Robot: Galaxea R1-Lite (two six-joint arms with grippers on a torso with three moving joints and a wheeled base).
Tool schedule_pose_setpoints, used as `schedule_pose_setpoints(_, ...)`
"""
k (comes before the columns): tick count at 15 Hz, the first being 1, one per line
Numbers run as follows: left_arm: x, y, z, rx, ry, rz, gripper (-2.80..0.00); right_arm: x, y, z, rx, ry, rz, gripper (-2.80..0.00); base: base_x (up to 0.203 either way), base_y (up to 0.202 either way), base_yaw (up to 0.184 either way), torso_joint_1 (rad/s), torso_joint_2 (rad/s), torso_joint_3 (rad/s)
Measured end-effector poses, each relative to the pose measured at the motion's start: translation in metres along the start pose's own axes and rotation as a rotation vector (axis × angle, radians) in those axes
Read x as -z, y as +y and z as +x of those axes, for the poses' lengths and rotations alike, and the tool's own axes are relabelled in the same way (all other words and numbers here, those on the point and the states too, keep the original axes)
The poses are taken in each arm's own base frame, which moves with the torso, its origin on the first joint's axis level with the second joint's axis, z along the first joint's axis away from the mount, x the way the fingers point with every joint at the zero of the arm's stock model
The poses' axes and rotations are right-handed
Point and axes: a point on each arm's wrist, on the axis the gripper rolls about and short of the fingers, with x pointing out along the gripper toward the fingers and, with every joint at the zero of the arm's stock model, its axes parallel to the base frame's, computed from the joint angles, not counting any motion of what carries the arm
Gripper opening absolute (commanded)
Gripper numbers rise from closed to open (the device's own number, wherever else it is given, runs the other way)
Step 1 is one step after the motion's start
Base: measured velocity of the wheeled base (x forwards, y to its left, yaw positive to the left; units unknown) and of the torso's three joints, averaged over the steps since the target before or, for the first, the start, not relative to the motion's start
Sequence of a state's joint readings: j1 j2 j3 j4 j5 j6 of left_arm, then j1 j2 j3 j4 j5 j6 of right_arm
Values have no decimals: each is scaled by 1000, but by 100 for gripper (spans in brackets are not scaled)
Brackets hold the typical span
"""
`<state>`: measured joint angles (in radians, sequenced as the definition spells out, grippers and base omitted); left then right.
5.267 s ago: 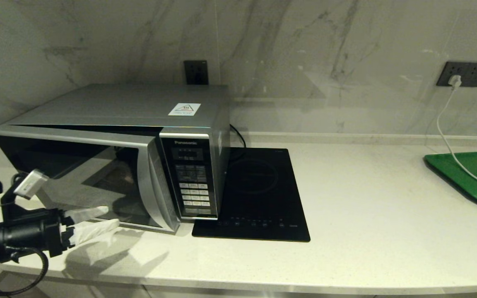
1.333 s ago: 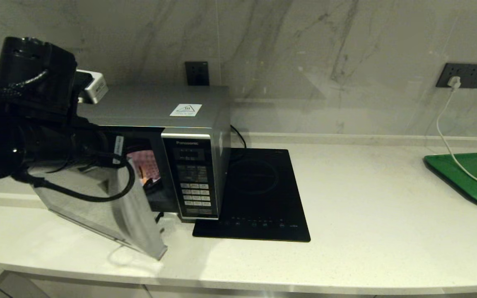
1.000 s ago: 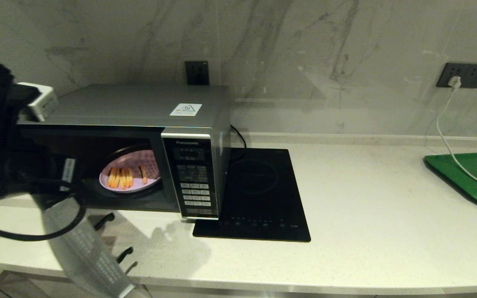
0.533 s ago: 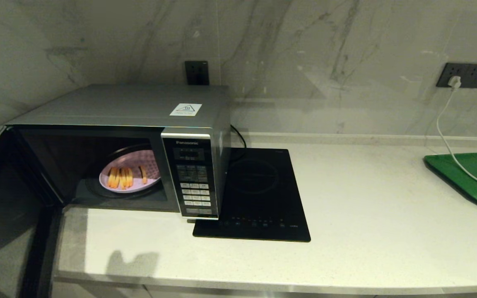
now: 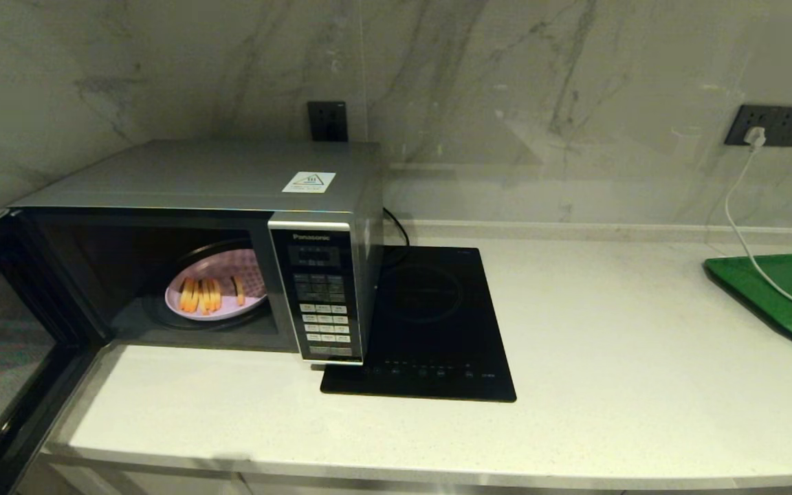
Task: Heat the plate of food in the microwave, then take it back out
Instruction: Open the microwave oven, then take the plate out of the microwave
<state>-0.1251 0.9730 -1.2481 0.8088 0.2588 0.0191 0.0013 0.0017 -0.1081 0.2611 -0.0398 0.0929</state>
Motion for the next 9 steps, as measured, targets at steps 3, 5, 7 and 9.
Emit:
schedule_pose_setpoints(3, 6, -12, 30, 156, 137, -188, -280, 0, 0, 0, 0, 0, 0, -280, 0, 0, 0, 0, 0, 0)
schedule_pose_setpoints(5, -3, -21, 58, 235, 208, -438, -280, 0, 0, 0, 0, 0, 0, -280, 0, 0, 0, 0, 0, 0)
schedule_pose_setpoints(7, -13, -30, 92, 267, 248, -700, -280, 0, 0, 0, 0, 0, 0, -280, 0, 0, 0, 0, 0, 0)
schedule_pose_setpoints(9, -20, -39, 133, 231, 256, -941, 0, 0, 0, 0, 0, 0, 0, -280, 0, 0, 0, 0, 0, 0)
